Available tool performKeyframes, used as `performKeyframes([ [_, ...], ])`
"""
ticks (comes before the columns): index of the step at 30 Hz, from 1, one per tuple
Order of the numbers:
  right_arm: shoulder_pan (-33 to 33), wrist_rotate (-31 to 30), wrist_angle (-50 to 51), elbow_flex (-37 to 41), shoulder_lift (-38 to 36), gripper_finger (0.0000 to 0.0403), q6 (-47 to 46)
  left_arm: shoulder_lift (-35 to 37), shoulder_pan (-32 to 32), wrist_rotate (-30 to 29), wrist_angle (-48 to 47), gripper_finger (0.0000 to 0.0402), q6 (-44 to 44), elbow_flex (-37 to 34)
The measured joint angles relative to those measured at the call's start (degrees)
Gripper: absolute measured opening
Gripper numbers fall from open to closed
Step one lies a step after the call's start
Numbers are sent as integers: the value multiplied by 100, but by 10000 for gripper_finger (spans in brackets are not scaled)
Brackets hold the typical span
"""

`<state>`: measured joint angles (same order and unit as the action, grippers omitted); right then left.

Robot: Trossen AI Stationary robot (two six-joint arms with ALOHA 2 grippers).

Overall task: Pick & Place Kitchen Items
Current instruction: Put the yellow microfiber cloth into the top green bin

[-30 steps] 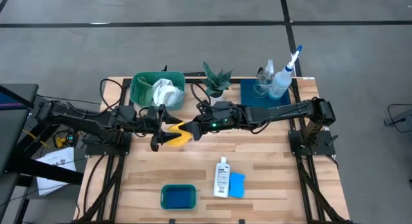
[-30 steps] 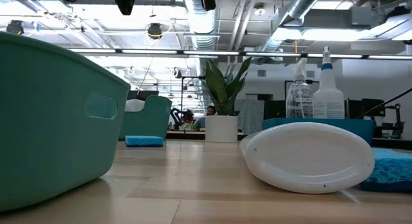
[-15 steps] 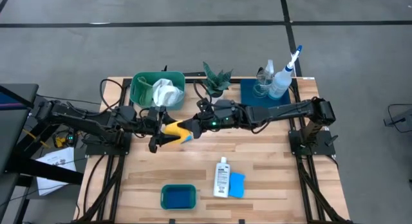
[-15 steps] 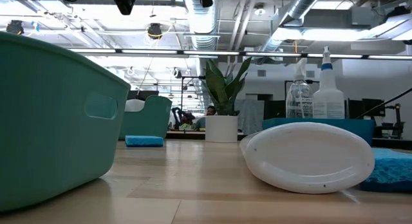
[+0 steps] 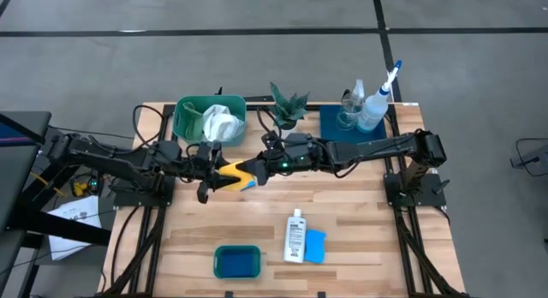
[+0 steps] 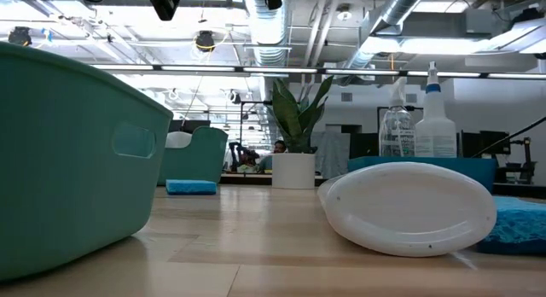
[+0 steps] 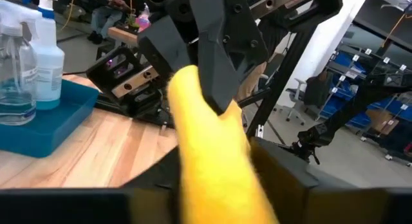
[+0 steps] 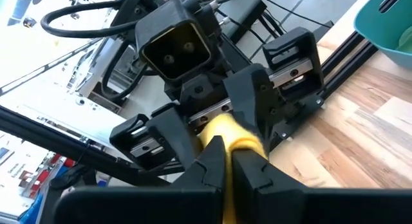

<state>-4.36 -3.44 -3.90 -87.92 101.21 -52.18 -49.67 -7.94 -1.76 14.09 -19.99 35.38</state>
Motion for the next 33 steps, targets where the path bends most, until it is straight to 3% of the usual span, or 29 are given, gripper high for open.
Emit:
performKeyframes([
  [7, -2, 65, 21, 4, 8, 16, 165, 2, 4, -29, -256, 13, -173, 4],
  [12, -57, 85, 31, 11, 15, 61, 214, 8, 2, -11, -459, 6, -334, 11],
  [23, -96, 61, 80, 7, 9, 210, 133, 232, 3, 9, -786, 4, -338, 4],
  [27, -133, 57, 164, 4, 9, 228, 117, 445, 37, 15, -1197, 3, -339, 0],
  [33, -164, 59, 189, 4, 9, 222, 117, 874, 37, -28, -1852, 3, -340, 1],
])
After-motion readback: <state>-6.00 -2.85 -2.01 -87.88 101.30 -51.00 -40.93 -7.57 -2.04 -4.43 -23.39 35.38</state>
